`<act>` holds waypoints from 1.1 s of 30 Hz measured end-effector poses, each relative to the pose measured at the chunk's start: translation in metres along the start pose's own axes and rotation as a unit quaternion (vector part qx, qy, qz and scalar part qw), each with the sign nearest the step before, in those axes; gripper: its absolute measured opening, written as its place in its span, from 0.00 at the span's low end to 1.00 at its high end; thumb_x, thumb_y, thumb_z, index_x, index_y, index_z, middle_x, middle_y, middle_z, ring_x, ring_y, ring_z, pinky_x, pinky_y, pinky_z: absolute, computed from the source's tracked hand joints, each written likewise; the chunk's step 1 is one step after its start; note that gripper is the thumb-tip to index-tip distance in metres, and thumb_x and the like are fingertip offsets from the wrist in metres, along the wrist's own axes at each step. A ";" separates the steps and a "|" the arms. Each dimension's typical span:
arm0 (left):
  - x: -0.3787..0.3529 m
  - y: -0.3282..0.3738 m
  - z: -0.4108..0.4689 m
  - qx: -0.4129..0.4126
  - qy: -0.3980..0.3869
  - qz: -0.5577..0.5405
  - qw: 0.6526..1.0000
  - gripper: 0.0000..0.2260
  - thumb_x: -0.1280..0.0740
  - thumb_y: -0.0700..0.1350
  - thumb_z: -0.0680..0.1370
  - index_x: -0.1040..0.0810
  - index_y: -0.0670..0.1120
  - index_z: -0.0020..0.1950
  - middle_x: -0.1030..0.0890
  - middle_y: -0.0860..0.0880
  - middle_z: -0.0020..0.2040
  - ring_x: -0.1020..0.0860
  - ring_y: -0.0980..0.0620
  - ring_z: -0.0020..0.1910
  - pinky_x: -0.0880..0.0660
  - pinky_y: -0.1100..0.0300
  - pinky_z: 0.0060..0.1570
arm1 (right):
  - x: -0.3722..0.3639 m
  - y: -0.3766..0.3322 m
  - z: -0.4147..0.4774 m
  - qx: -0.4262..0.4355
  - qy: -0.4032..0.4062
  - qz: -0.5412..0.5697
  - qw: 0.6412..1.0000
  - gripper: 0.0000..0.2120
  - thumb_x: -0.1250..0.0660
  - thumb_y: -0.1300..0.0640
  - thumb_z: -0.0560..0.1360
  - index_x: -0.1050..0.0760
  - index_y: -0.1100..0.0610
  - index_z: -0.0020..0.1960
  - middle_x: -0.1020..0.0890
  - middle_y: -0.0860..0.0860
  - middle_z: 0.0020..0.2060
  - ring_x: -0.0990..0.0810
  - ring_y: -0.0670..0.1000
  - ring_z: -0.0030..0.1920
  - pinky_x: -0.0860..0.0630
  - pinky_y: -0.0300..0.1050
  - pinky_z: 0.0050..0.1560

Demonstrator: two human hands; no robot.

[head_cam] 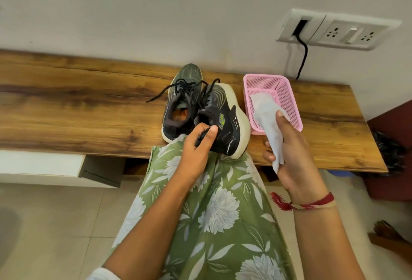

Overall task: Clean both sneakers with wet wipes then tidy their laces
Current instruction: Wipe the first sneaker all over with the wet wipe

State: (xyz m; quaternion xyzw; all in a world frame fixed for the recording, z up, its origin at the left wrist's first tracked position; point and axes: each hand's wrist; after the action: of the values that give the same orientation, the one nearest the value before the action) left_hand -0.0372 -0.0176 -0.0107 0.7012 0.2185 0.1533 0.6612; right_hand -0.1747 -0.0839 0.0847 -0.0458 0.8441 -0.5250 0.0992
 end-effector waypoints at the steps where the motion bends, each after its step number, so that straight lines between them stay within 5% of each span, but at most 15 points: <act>1: 0.001 0.001 0.000 -0.009 -0.006 0.009 1.000 0.24 0.38 0.58 0.76 0.29 0.34 0.45 0.29 0.43 0.40 0.30 0.51 0.40 0.33 0.61 0.42 | 0.000 0.001 0.000 0.002 -0.002 -0.006 1.000 0.10 0.41 0.54 0.80 0.25 0.51 0.43 0.22 0.42 0.25 0.31 0.43 0.26 0.42 0.34 0.22; 10: 0.001 0.009 0.016 -0.044 0.017 0.105 0.993 0.15 0.39 0.61 0.75 0.31 0.53 0.34 0.33 0.56 0.30 0.33 0.58 0.31 0.36 0.57 0.36 | 0.001 0.019 -0.002 0.091 -0.011 -0.035 0.995 0.08 0.39 0.66 0.77 0.23 0.58 0.52 0.18 0.41 0.34 0.24 0.38 0.28 0.33 0.28 0.23; 14: -0.013 0.040 0.028 -0.028 0.035 0.138 0.989 0.15 0.40 0.60 0.75 0.28 0.52 0.35 0.27 0.55 0.31 0.28 0.55 0.34 0.30 0.54 0.39 | -0.002 0.025 0.001 0.183 0.077 0.005 0.980 0.07 0.33 0.62 0.75 0.20 0.53 0.49 0.17 0.46 0.46 0.24 0.46 0.39 0.29 0.31 0.30; 19: -0.011 0.048 0.033 -0.026 -0.010 0.148 0.989 0.18 0.38 0.58 0.77 0.24 0.44 0.41 0.22 0.49 0.36 0.22 0.50 0.39 0.27 0.52 0.42 | -0.002 0.017 0.005 0.224 0.099 0.022 0.969 0.06 0.32 0.59 0.73 0.20 0.55 0.49 0.18 0.57 0.48 0.27 0.45 0.36 0.31 0.33 0.31; 25: -0.004 0.032 0.019 0.000 -0.200 0.345 0.917 0.18 0.38 0.58 0.78 0.25 0.45 0.39 0.24 0.46 0.34 0.24 0.47 0.36 0.27 0.50 0.40 | 0.002 0.026 -0.008 0.084 0.025 0.047 0.995 0.11 0.38 0.68 0.76 0.22 0.56 0.41 0.18 0.46 0.37 0.29 0.43 0.28 0.37 0.32 0.21; 33: 0.000 0.026 0.015 -0.068 -0.190 0.319 0.926 0.17 0.33 0.60 0.74 0.26 0.46 0.39 0.27 0.53 0.29 0.28 0.54 0.30 0.31 0.55 0.34 | 0.019 0.041 -0.009 -0.063 0.060 0.117 0.989 0.06 0.43 0.62 0.79 0.29 0.55 0.45 0.24 0.50 0.33 0.32 0.42 0.22 0.42 0.31 0.16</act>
State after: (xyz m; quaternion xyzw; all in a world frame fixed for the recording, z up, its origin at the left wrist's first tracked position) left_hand -0.0271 -0.0313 0.0138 0.7034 -0.1571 0.2342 0.6525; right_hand -0.1940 -0.0610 0.0498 0.0788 0.8794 -0.4575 0.1056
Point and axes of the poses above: each hand's wrist, its own z-axis towards the middle knuckle, its own x-axis out of the back of the hand, y = z × x
